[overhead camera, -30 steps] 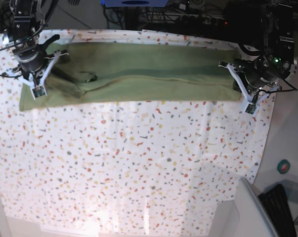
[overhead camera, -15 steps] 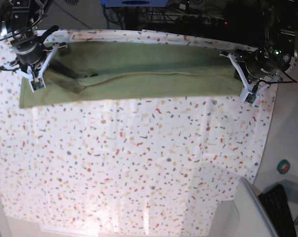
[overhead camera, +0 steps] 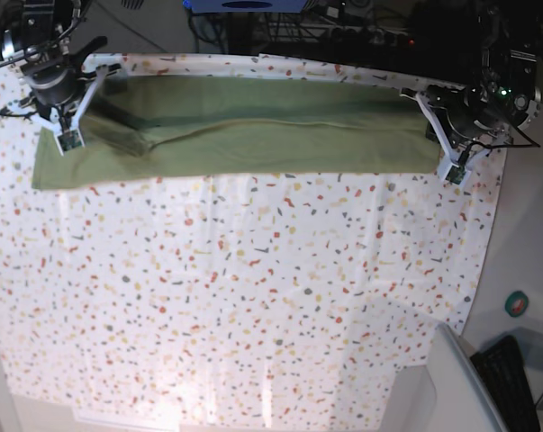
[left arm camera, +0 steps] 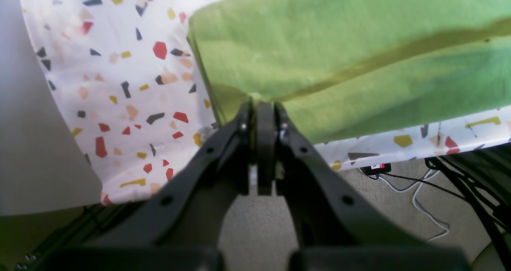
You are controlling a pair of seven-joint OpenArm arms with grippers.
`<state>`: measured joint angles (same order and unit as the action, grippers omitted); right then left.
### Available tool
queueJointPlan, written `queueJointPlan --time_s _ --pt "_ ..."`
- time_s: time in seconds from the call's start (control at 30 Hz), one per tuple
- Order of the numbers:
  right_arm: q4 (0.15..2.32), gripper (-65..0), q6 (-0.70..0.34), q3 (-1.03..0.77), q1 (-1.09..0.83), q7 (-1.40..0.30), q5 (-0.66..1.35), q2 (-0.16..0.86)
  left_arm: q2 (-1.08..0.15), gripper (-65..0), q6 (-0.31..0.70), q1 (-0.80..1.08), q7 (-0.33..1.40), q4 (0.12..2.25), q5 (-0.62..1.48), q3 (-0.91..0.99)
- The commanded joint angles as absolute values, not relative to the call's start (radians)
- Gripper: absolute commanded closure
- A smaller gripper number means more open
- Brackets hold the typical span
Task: Layout the t-shirt on the table in an organized manner, then fold the t-shirt properly
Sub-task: 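Fold the hem over toward the collar with both grippers, then lower the folded edge onto the shirt and release both grippers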
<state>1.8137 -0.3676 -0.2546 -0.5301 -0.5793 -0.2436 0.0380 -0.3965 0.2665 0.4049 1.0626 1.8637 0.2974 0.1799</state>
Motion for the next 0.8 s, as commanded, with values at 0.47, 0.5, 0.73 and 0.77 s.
queueJointPlan --time_s 0.47,0.5,0.73,0.77 --pt "1.773 0.0 -0.364 -0.262 -0.495 -0.567 -0.246 0.024 -0.409 0.0 0.266 0.423 1.052 1.873 0.294 0.185" --pt "1.773 0.0 -0.364 -0.262 -0.495 -0.567 -0.246 0.024 -0.409 0.0 0.266 0.424 1.052 1.873 0.294 0.185" --pt "1.773 0.0 -0.364 -0.262 -0.495 -0.573 -0.246 0.024 -0.409 0.0 0.265 0.423 1.052 1.871 0.294 0.185" --pt "1.774 0.0 -0.364 -0.262 -0.496 -0.573 -0.246 0.024 -0.409 0.0 0.265 0.423 1.052 1.871 0.294 0.185"
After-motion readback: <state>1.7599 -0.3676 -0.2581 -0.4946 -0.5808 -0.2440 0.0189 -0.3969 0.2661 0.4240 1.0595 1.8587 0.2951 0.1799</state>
